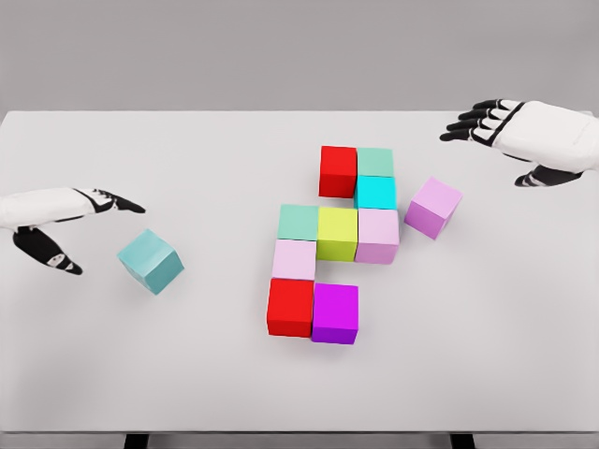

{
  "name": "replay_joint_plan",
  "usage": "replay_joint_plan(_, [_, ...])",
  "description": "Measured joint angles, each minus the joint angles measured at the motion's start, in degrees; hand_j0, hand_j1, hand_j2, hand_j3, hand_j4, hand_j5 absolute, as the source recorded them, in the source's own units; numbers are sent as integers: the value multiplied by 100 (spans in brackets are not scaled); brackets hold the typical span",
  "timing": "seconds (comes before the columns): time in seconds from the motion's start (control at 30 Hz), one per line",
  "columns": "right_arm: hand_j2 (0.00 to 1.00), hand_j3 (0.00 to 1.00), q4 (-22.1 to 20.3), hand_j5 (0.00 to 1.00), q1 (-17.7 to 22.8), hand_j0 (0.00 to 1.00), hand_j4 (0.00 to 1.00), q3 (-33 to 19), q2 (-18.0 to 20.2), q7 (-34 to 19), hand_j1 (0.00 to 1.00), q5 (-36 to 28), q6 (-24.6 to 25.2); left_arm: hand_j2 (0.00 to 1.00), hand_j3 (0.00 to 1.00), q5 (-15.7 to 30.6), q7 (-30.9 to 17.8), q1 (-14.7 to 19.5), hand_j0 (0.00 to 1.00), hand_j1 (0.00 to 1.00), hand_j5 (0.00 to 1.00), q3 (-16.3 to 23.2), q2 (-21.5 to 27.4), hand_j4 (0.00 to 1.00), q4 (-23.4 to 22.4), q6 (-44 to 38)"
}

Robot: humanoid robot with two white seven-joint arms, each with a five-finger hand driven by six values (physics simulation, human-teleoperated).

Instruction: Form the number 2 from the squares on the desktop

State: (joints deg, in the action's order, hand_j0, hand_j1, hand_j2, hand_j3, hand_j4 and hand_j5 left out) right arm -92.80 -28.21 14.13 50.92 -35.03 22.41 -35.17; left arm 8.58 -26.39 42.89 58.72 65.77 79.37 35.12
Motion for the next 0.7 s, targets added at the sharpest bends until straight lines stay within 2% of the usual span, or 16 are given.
replay_joint_plan(0.13, [100,100,10,100,-44,100,100,4,31,0,100,-19,1,100,100,-96,-18,9,100,100,100,19,13,100,-27,-1])
replay_joint_plan(0.27, [100,100,254,100,-105,100,100,19,165,0,100,-61,3,100,100,-207,-14,88,100,100,100,22,-86,100,-13,-1])
replay_joint_plan(0.33, [100,100,371,100,-378,100,100,275,191,1,100,-38,6,100,100,-279,-11,88,100,100,100,23,-162,100,41,-11])
replay_joint_plan(0.43, [100,100,448,100,-431,100,100,668,192,0,100,3,1,100,100,-420,-8,88,100,100,100,23,-261,100,166,-29])
replay_joint_plan(0.57, [100,100,588,100,-562,100,100,874,72,0,100,315,2,100,100,-614,22,79,100,100,100,23,-396,100,230,-395])
replay_joint_plan(0.7, [100,100,1032,100,-1151,100,100,1370,-208,2,100,444,8,100,100,-830,39,35,100,100,100,27,-527,100,252,-681])
